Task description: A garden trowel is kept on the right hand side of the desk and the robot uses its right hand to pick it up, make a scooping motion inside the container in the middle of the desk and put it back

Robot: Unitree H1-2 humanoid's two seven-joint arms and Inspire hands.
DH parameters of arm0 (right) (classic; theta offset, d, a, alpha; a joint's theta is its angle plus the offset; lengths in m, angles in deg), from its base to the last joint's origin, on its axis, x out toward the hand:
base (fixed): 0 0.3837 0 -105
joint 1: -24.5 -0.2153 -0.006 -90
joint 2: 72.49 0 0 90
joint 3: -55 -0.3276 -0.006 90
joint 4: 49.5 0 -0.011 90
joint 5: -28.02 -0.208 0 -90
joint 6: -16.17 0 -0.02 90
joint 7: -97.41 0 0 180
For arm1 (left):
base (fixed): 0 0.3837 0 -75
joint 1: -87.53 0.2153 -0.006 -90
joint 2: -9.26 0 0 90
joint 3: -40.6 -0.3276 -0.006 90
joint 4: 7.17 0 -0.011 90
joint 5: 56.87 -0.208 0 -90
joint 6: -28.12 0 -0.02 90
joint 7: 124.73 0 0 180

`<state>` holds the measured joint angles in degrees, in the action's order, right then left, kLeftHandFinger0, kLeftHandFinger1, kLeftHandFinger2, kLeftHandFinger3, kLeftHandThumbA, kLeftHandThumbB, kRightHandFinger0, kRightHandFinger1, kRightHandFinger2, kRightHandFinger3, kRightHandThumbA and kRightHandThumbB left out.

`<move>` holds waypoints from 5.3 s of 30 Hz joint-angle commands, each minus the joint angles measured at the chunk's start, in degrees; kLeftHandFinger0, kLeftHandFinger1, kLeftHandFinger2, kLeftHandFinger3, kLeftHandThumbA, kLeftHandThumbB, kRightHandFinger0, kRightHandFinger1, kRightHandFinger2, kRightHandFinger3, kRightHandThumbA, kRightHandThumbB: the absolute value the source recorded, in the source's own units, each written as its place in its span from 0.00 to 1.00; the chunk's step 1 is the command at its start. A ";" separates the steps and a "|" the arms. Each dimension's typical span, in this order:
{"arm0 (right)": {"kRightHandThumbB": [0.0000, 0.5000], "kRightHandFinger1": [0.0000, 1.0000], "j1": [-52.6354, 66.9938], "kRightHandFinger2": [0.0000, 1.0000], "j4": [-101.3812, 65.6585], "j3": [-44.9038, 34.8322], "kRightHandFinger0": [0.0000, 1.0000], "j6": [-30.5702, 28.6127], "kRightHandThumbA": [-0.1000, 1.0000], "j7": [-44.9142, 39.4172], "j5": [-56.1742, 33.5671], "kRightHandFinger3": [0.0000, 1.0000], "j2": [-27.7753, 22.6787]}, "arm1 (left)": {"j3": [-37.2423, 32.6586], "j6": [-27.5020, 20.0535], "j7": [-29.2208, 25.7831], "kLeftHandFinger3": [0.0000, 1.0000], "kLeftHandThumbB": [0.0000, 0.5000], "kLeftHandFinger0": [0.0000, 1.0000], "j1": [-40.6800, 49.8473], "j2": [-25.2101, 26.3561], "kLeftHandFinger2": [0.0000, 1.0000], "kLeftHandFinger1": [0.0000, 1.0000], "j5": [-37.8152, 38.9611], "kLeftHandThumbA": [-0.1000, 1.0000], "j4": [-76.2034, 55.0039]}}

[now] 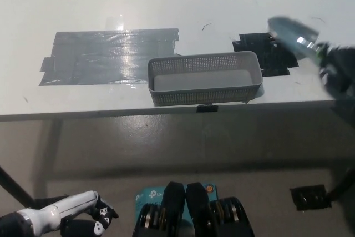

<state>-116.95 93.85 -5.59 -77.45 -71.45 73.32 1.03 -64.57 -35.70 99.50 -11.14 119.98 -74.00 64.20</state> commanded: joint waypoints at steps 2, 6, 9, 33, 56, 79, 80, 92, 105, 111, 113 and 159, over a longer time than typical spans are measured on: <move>0.00 0.27 -8.09 0.54 -4.64 -1.29 0.00 -8.08 0.00 -1.98 -0.64 0.26 -6.52 | 0.39 0.75 1.02 0.79 1.00 0.84 -1.25 0.77 0.78 0.72 -0.70 1.00 -0.46; 0.00 0.20 -8.49 0.48 -9.08 -1.82 0.00 -9.58 0.00 -1.95 -0.10 0.18 -9.17 | 0.19 0.75 0.72 0.79 1.00 0.82 -1.11 0.83 0.76 0.71 -0.89 1.00 -0.38; 0.00 0.24 -7.41 0.57 -13.56 -2.48 0.00 -10.89 0.00 -4.41 -1.03 0.15 -10.67 | 0.16 0.75 0.83 0.79 1.00 0.85 -1.03 0.91 0.77 0.72 -0.85 1.00 -0.23; 0.14 0.14 5.98 0.50 -43.33 -5.11 0.00 -22.19 0.00 -27.14 -4.10 0.37 -21.24 | 0.74 0.75 1.60 0.78 1.00 0.81 -1.46 0.69 0.75 0.69 -1.59 1.00 -0.24; 0.17 0.00 -7.10 0.29 -43.27 8.74 0.00 -23.31 0.00 -20.59 3.43 0.11 -20.57 | 0.21 0.75 2.67 0.80 0.96 0.87 -2.03 0.59 0.77 0.72 -2.16 1.00 -0.61; 0.00 0.16 -7.73 0.55 -41.26 8.49 0.00 -18.81 0.00 -38.75 6.95 0.03 -20.58 | 0.80 0.75 4.00 0.78 1.00 0.84 -2.92 -0.27 0.75 0.70 -2.81 1.00 -1.25; 0.00 0.17 -7.56 0.56 -40.77 8.08 0.00 -19.64 0.00 -38.32 7.07 0.03 -20.28 | 0.84 0.75 4.10 0.78 1.00 0.83 -2.92 -0.43 0.75 0.70 -3.12 1.00 -1.22; 0.00 0.17 -6.53 0.53 -40.87 5.53 0.00 -23.28 0.00 -39.71 8.86 0.09 -17.38 | 0.81 0.75 4.94 0.77 0.99 0.83 -3.65 -0.75 0.74 0.70 -3.60 1.00 -1.24; 0.00 0.14 -5.28 0.54 -43.58 9.34 0.00 -23.31 0.00 -40.87 11.97 0.18 -15.93 | 0.42 0.75 6.73 0.79 0.99 0.86 -5.13 -1.36 0.76 0.72 -4.78 1.00 -1.32; 0.00 0.04 -4.17 0.44 -44.80 8.45 0.00 -22.83 0.13 -39.70 13.62 0.12 -11.50 | 0.44 0.75 7.32 0.79 1.00 0.83 -5.25 -1.71 0.75 0.71 -5.00 1.00 -1.70; 0.00 0.10 -3.97 0.53 -45.12 7.94 0.00 -22.10 0.06 -40.53 13.45 0.10 -10.12 | 0.44 0.75 7.51 0.80 1.00 0.83 -5.25 -1.87 0.75 0.71 -5.08 1.00 -1.80; 0.30 0.30 -16.18 0.46 -31.55 -28.85 0.00 6.53 0.00 -50.66 -18.48 0.31 -0.08 | 1.56 0.75 9.09 0.77 1.00 0.88 -1.45 -4.48 0.76 0.73 -7.27 1.00 -1.17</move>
<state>-121.65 65.57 -27.52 -80.66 -121.47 65.11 3.96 -64.08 -35.71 109.22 -12.67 114.89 -81.72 64.21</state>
